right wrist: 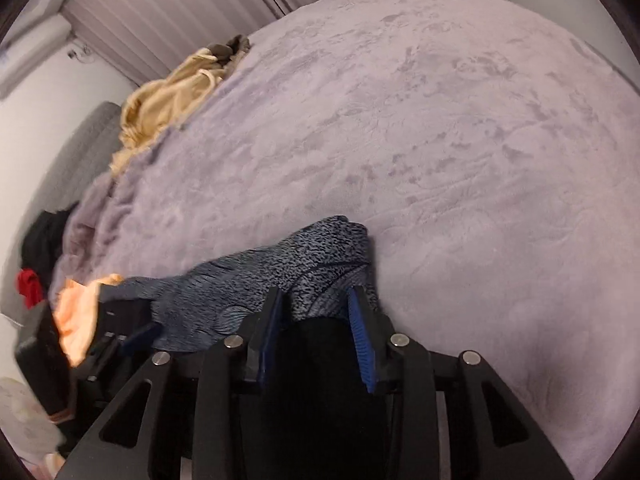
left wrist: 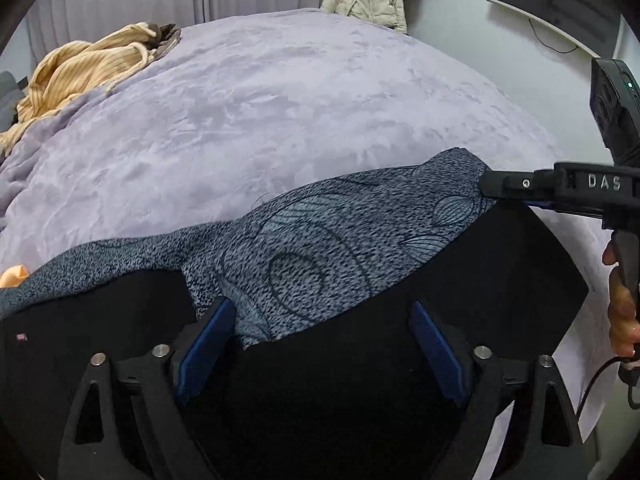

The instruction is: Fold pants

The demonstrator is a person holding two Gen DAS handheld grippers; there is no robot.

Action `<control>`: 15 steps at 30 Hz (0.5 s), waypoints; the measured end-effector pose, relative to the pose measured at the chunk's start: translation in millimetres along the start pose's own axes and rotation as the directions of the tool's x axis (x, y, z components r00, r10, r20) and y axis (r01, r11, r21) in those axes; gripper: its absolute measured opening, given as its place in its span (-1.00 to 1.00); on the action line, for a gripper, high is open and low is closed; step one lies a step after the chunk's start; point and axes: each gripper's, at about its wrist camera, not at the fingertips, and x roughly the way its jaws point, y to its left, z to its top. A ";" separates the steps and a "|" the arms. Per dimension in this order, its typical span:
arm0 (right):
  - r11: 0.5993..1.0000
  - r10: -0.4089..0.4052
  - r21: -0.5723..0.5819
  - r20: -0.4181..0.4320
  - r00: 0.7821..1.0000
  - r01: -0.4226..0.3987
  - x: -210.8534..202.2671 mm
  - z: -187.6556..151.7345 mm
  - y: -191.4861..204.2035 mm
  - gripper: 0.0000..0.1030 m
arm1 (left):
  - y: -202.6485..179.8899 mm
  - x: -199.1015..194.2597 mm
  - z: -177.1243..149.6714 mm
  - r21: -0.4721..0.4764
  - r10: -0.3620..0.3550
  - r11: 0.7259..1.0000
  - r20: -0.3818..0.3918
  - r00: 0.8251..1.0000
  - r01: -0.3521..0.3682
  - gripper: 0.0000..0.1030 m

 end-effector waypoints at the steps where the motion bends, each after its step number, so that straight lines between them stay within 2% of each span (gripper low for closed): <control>1: 0.994 -0.101 -0.042 -0.007 0.995 0.100 9.9 -2.4 4.1 0.22 | 3.8 0.3 -0.8 -0.015 -0.016 1.000 0.001 1.000 0.016 0.79; 2: 0.982 -0.170 -0.081 0.011 0.985 0.170 15.6 -5.6 6.9 0.42 | 5.9 -1.0 -1.2 -0.018 -0.024 1.000 0.003 1.000 0.024 0.79; 6: 0.981 -0.186 -0.053 0.045 0.982 0.188 2.8 -12.3 4.7 0.43 | 14.5 -6.7 -6.2 -0.007 0.023 1.000 -0.007 1.000 -0.023 0.85; 9: 0.980 -0.193 -0.028 0.066 0.979 0.195 -22.3 -20.3 8.0 0.43 | 41.1 -11.4 -13.5 -0.103 -0.067 0.993 -0.005 0.998 0.066 0.84; 10: 0.982 -0.182 -0.027 0.081 0.980 0.185 -32.1 -24.7 10.6 0.41 | 44.2 -14.5 -15.3 -0.110 -0.069 0.992 0.002 0.998 0.069 0.84; 12: 0.990 -0.134 -0.031 0.112 0.985 0.139 -54.3 -32.4 19.5 0.16 | 44.0 -21.4 -19.3 -0.100 -0.049 0.994 0.009 0.999 0.050 0.84; 15: 0.996 -0.056 -0.060 0.129 0.990 0.065 -72.0 -39.9 41.2 0.13 | 40.4 -35.3 -26.0 -0.084 -0.018 0.996 0.016 1.000 0.019 0.84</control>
